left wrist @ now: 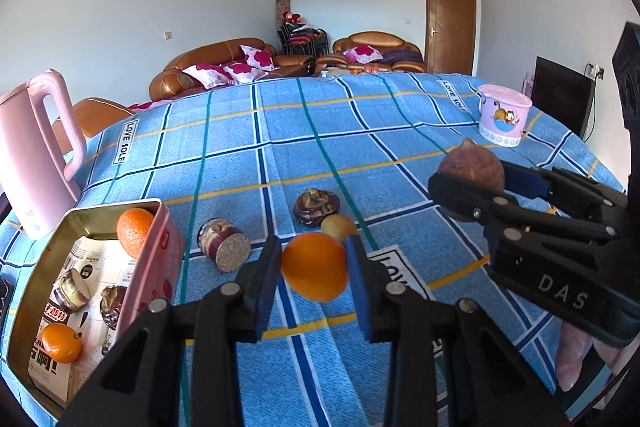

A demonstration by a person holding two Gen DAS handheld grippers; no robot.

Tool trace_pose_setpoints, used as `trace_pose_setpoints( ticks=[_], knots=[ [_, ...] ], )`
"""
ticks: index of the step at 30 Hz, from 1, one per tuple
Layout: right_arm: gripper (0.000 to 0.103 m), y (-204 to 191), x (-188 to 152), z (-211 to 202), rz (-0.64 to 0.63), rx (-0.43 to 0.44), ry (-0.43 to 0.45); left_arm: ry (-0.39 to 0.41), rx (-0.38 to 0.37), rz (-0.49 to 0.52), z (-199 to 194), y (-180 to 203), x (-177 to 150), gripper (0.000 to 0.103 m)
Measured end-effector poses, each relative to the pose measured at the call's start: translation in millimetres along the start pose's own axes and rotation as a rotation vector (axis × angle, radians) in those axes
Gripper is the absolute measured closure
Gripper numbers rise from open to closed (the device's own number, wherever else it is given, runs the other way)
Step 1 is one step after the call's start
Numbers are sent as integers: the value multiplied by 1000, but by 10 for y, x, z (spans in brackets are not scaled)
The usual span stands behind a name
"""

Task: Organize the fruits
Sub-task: 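Close the left gripper on the orange on the tablecloth while the right holds the fruit, then lift the orange with the left gripper while the right carries the purple-brown fruit toward the tin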

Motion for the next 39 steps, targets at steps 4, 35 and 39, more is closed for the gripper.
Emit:
trace_pose_setpoints(
  ticks=[4,35,39],
  knots=[
    [51,-4,18,-30,0,7,15,24,8,-14,-49,-41,14,68],
    [51,-71,88,-247,-27,33,120,162,65,-59,-340,-179,97,68],
    [51,-78,103,-260,-29,34,128,176,73,-58,-373,-183,107,68]
  ],
)
Point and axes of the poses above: each gripper's, at about its wrist camera, not at the fingertips, and z roughly the way its jaws point, y to its right, x to its top, the point moved 10 cm from there along z, roughly the way its jaws point, and after that the axes turned 6 degrees about z, right-handed, at the moved point
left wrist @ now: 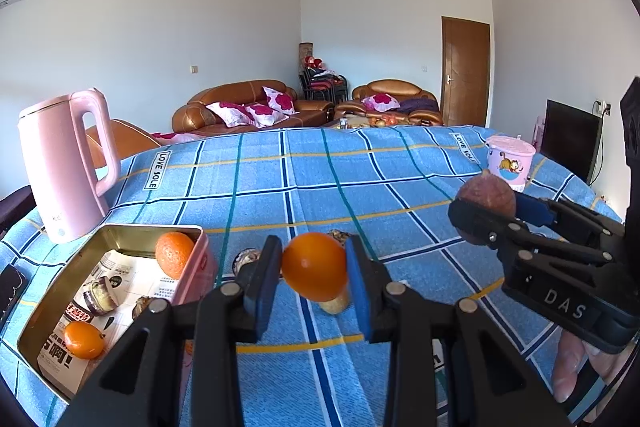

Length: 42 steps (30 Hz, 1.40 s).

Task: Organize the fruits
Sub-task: 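Lift the orange with the left gripper while the right carries the purple-brown fruit toward the tin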

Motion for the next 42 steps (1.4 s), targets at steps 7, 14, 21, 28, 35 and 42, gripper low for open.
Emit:
trace_pose_setpoints(
  ticks=[7,14,21,28,35,42],
  knots=[
    [51,-2,8,-35,-4,0,16,19,11,0,-35,-13,17,68],
    [51,-14,26,-60,-9,1,29,41,25,-2,-86,-25,34,68],
    [51,-23,39,-91,-13,2,44,67,40,0,-142,-34,55,68],
    [51,-37,54,-119,-21,2,61,89,50,4,-186,-43,79,68],
    [51,-52,60,-151,-29,3,78,114,63,13,-246,-31,103,68],
    [51,-58,74,-171,-34,2,93,134,71,17,-284,-34,123,68]
  ],
)
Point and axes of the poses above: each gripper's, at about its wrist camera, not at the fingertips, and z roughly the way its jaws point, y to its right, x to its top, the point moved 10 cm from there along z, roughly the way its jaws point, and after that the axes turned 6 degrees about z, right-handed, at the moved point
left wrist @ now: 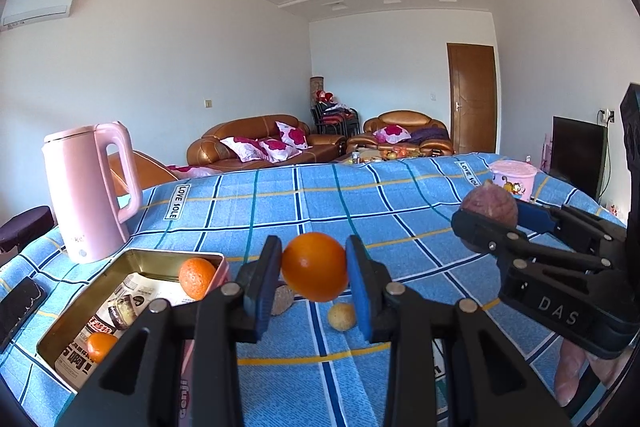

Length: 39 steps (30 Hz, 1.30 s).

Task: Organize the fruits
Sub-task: 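Lift the orange with the left gripper while the right carries the purple-brown fruit toward the tin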

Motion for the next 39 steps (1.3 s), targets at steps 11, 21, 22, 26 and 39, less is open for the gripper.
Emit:
trace_pose_setpoints(
  ticks=[11,21,22,26,39],
  knots=[
    [51,-33,34,-61,-18,-4,33,35,16,11,-96,-1,31,68],
    [51,-193,7,16,-24,31,9,9,49,-24,-97,-279,-22,68],
    [51,-223,1,28,-25,36,6,6,53,-28,-100,-311,-28,68],
    [51,-361,-13,69,-35,58,-3,0,73,-46,-117,-456,-49,68],
    [51,-769,-6,157,-85,119,-20,-26,135,-83,-162,-846,-135,68]
  ],
)
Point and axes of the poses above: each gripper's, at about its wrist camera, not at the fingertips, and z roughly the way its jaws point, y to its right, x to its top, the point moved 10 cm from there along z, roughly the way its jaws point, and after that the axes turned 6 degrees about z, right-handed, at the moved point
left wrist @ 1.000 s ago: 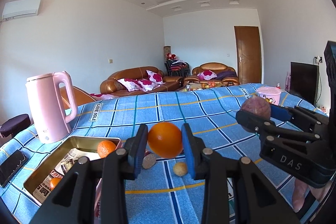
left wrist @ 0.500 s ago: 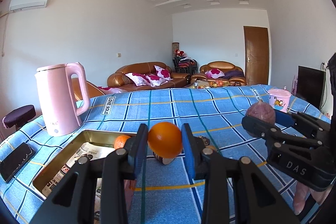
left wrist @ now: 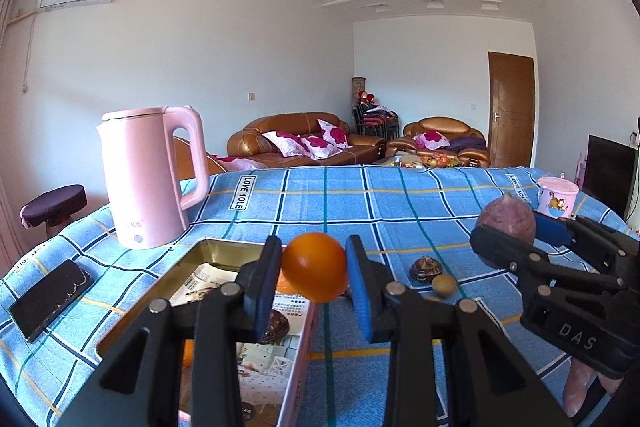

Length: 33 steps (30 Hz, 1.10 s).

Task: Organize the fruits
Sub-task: 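Lift the orange with the left gripper while the right carries the purple-brown fruit toward the tin, then lower the orange into the tin and open the left gripper while the right releases its fruit there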

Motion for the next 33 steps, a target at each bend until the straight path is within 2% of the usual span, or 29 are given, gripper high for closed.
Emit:
trace_pose_setpoints(
  ticks=[13,33],
  knots=[
    [51,-479,78,166,-63,69,-11,-33,68,-45,33,-499,-88,68],
    [51,-1059,8,418,-126,150,-57,-97,150,-65,98,-1048,-243,69]
  ],
)
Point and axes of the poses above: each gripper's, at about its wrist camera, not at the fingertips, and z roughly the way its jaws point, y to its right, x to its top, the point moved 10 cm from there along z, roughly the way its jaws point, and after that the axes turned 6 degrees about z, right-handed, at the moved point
